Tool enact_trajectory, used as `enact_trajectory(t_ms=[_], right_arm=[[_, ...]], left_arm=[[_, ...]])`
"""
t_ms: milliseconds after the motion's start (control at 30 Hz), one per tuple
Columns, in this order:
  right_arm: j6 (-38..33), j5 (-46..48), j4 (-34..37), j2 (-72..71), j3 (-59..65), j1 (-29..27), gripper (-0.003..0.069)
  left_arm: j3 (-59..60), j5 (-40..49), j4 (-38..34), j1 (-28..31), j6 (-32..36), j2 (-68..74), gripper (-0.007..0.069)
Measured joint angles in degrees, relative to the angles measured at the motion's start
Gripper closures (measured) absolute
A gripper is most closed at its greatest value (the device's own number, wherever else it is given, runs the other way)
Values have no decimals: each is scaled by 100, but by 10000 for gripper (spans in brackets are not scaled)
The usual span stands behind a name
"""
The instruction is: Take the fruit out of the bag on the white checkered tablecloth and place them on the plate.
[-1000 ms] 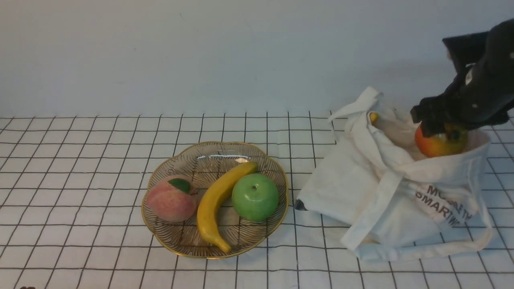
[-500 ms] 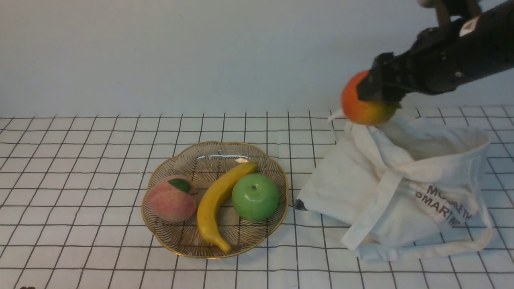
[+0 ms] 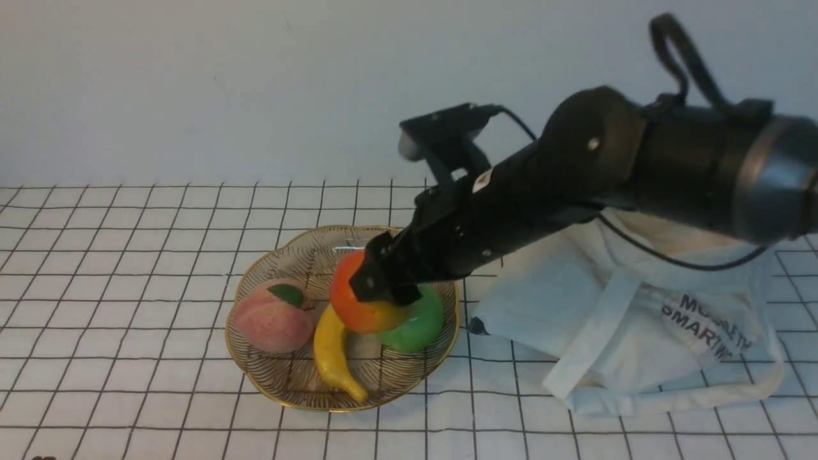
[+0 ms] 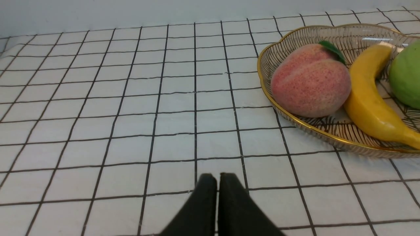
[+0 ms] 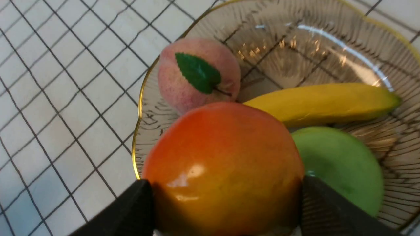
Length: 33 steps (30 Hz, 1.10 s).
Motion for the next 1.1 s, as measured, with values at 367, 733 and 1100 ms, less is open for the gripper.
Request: enact_trajectory(t_ms=[367,733,1100], right_arm=[[-232,-302,95,442,0,230,144],[-238,-314,102,442,0,230,16],[719,24,-1393,-324,-272,131,338]], left_arm=[[0,0,0,0,0,0,632],[0,0,0,0,0,0,632],[0,0,0,0,0,0,632]])
